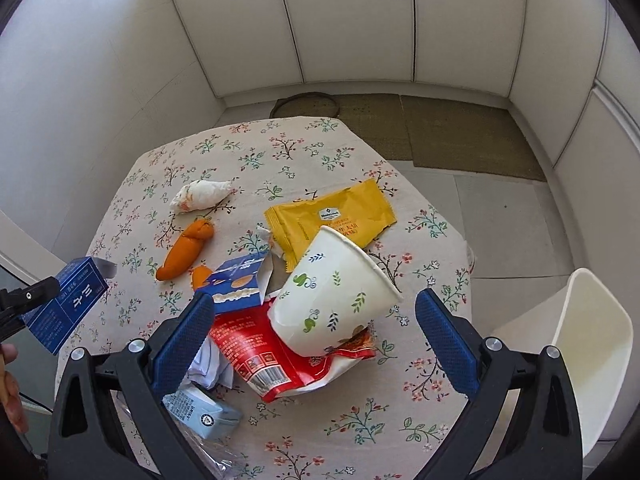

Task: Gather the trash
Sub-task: 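Grasp the blue box with the left gripper while the right gripper approaches the white paper cup, then grasp the white paper cup with the right gripper and lift it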

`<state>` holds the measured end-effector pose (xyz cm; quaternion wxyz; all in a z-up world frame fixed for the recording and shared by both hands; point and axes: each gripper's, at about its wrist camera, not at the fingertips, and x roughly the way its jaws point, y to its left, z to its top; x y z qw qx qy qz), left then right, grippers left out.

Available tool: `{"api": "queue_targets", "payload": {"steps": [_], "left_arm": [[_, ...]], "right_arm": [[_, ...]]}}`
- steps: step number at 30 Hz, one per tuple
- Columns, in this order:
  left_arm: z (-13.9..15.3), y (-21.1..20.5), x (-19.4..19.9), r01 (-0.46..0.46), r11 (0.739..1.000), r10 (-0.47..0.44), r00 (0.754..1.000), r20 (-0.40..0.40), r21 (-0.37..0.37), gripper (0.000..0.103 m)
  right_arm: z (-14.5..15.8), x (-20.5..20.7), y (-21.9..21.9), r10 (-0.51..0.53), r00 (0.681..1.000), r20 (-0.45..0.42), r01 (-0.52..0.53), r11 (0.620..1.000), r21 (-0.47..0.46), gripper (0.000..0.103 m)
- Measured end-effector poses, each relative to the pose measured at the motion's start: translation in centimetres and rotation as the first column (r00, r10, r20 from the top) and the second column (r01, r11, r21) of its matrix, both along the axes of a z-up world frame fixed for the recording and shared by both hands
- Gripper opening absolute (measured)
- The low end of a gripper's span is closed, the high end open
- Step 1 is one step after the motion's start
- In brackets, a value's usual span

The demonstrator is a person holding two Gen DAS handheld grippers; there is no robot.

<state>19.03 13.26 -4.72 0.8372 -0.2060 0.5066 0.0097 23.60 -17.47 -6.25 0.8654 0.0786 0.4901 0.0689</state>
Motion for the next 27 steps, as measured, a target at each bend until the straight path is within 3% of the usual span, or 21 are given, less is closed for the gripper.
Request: {"api": "queue_targets", "payload": {"steps": [4, 7, 10, 12, 15, 16, 18, 22, 23, 25, 27], "left_arm": [[-0.5, -0.1, 0.1, 0.009, 1.0, -0.009, 1.0, -0.017, -0.028, 0.058], [-0.4, -0.4, 0.2, 0.021, 0.999, -0.021, 1.0, -0.013, -0.024, 0.058], [-0.4, -0.6, 0.2, 0.033, 0.999, -0.033, 0.999, -0.009, -0.02, 0.058], [-0.5, -0.6, 0.2, 0.036, 0.999, -0.037, 0.999, -0.01, -0.019, 0.058], [-0.7, -0.6, 0.3, 0.04, 0.999, -0.04, 0.999, -0.013, -0.019, 0.058], [-0.6, -0.6, 0.3, 0.042, 0.999, -0.042, 0.999, -0.012, -0.019, 0.058], [-0.6, -0.7, 0.3, 0.047, 0.999, -0.047, 0.999, -0.008, -0.016, 0.058], [-0.8, -0.8, 0.3, 0.056, 0.998, -0.056, 0.998, -0.011, -0.013, 0.058], [-0.8, -0.8, 0.3, 0.057, 0.998, -0.057, 0.998, -0.013, -0.014, 0.058], [-0.9, -0.9, 0.3, 0.059, 0.998, -0.06, 0.998, -0.015, -0.015, 0.058], [-0.8, -0.9, 0.2, 0.062, 0.998, -0.062, 0.998, -0.013, -0.011, 0.058]], "right_arm": [[-2.5, 0.6, -1.5, -0.017, 0.997, -0.077, 0.024, 0.996, 0.091, 0.087], [-3.7, 0.8, -1.8, -0.022, 0.996, -0.09, 0.031, 0.994, 0.108, 0.087], [-4.6, 1.2, -2.8, -0.034, 0.993, -0.11, 0.057, 0.973, 0.222, 0.087], [-6.0, 1.4, -3.6, -0.052, 0.986, -0.156, 0.103, 0.935, 0.338, 0.086], [-8.2, 1.4, -5.1, -0.112, 0.964, -0.242, 0.22, 0.847, 0.485, 0.065], [-8.7, 1.4, -5.4, -0.116, 0.959, -0.259, 0.238, 0.825, 0.513, 0.051], [-8.9, 1.3, -5.9, -0.132, 0.958, -0.253, 0.256, 0.793, 0.553, 0.047], [-8.4, 1.4, -5.5, -0.14, 0.963, -0.231, 0.248, 0.799, 0.547, 0.053], [-8.5, 1.4, -5.5, -0.157, 0.958, -0.239, 0.266, 0.793, 0.548, 0.069], [-8.9, 1.4, -5.7, -0.208, 0.948, -0.241, 0.311, 0.767, 0.562, 0.08], [-9.1, 1.6, -5.8, -0.208, 0.95, -0.232, 0.307, 0.76, 0.573, 0.066]]}}
